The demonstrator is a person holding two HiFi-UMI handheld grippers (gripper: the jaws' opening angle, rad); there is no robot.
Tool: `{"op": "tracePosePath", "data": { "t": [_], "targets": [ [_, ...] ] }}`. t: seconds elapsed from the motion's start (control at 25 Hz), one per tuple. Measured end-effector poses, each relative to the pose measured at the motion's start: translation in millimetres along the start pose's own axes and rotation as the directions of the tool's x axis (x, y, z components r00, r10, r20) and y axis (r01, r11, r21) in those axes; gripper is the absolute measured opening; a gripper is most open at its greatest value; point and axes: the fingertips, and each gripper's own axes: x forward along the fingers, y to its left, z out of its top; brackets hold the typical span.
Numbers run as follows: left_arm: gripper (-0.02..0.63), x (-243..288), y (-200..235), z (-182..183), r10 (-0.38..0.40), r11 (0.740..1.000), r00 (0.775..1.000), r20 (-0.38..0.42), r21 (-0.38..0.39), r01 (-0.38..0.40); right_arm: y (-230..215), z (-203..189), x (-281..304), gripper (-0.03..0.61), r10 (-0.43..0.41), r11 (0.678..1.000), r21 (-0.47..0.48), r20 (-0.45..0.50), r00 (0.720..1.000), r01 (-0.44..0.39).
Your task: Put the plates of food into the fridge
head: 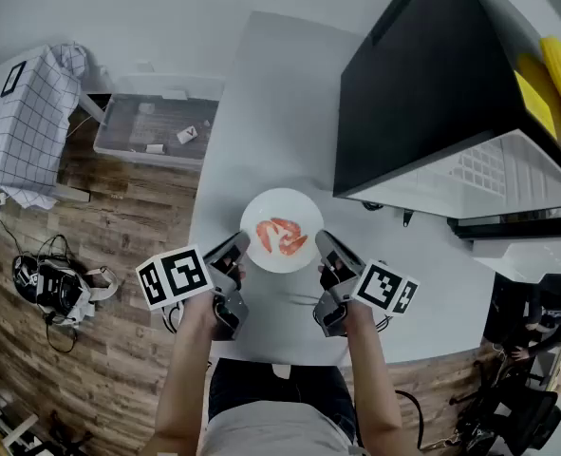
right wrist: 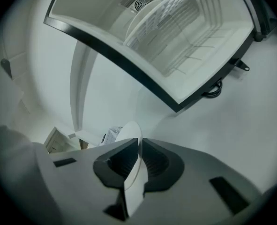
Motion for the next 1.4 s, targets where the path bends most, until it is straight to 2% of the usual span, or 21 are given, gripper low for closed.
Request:
{"op": "tracePosePath", "data": {
  "t": [0.36,0.84,1.2,1.4],
  "targets": [
    [0.028,15.1,-48.9,-54.4,-0.048,0.998,0.998,-0.038,0.032,0.049,-23.0,17.4,-73.0,0.037,0.022,0.998,0.053,0.073,0.997,-0.026],
    [0.023,58.4,-132.9,-143.9,-0.122,0.99,0.991,-0.054,0.061,0.125,-77.3,61.1,-183.2,0.037,0.043,0.992,0.109,0.153,0.987,-0.06],
    [0.023,95.5,-183.9,-183.6,-0.159,0.985,0.987,-0.01,0.074,0.159,-108.0,108.9,-236.1,0.035,0.074,0.99,0.106,0.201,0.977,-0.097],
    [0.023,110.3,-209.6,-198.0,-0.182,0.982,0.983,0.03,0.054,0.18,-114.3,137.0,-256.5,0.034,0.131,0.984,0.091,0.235,0.963,-0.156]
  ]
}}
